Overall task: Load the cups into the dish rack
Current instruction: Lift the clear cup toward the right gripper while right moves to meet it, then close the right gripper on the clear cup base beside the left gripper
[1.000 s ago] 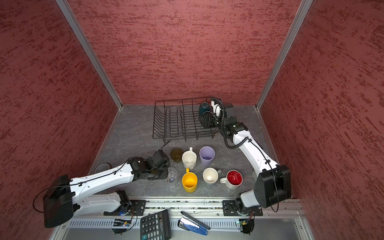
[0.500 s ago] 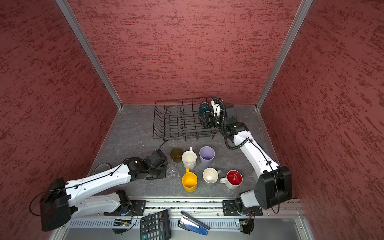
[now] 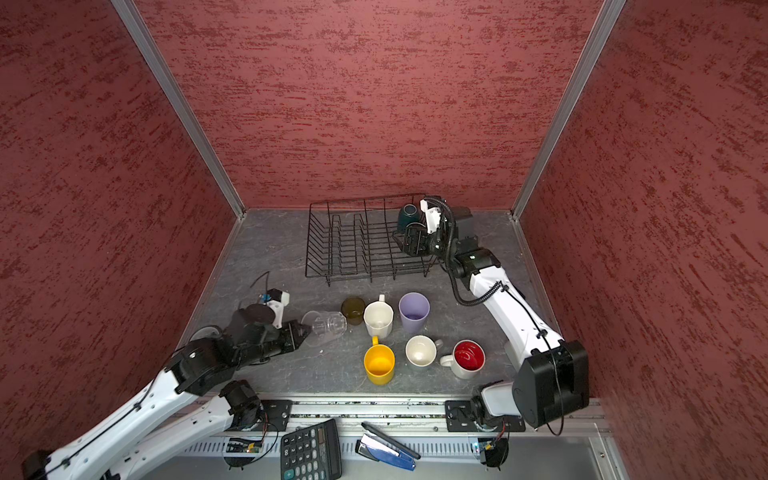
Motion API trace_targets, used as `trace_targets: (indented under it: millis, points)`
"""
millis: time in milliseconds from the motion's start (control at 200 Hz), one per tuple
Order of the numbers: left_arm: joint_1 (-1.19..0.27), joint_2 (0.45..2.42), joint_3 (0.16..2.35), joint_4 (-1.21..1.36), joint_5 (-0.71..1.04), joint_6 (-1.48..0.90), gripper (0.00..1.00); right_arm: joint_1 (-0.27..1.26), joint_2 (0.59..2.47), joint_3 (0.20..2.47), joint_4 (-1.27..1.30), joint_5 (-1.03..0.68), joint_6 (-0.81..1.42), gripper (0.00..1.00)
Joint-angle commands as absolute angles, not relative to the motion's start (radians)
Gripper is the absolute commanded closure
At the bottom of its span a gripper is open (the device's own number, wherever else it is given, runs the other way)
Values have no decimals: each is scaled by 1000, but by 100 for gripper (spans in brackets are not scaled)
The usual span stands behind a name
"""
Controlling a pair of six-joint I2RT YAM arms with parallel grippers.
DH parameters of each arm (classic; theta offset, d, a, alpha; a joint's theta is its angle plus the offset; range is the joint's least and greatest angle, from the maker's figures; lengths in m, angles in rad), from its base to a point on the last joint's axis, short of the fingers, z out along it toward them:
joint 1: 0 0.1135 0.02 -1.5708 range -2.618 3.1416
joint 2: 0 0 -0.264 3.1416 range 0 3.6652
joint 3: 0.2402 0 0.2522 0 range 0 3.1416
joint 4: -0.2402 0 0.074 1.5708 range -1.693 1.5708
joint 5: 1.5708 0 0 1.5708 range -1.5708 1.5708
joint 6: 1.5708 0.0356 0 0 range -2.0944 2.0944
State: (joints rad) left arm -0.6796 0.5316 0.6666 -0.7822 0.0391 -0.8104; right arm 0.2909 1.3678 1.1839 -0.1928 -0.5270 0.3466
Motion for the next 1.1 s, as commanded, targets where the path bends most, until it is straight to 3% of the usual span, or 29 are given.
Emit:
trace_targets:
  millis: [0, 235, 356, 706, 1092]
  points:
    - [-536, 462, 649, -629, 250, -769, 100, 292, 1335, 1137, 11, -727, 437, 1]
    - [-195, 547, 605, -245, 747, -878, 100, 300, 1329, 1040, 381, -936, 650, 1]
    - [-114, 625, 572, 12, 891, -993, 100, 340, 1316, 1026, 439, -951, 659, 1]
    - [-114, 746, 561, 282, 960, -1104, 100, 494, 1383, 1047, 443, -917, 624, 1]
    - [-113, 746, 546, 284, 956, -1107, 100, 561, 1477, 1056, 636, -971, 768, 1]
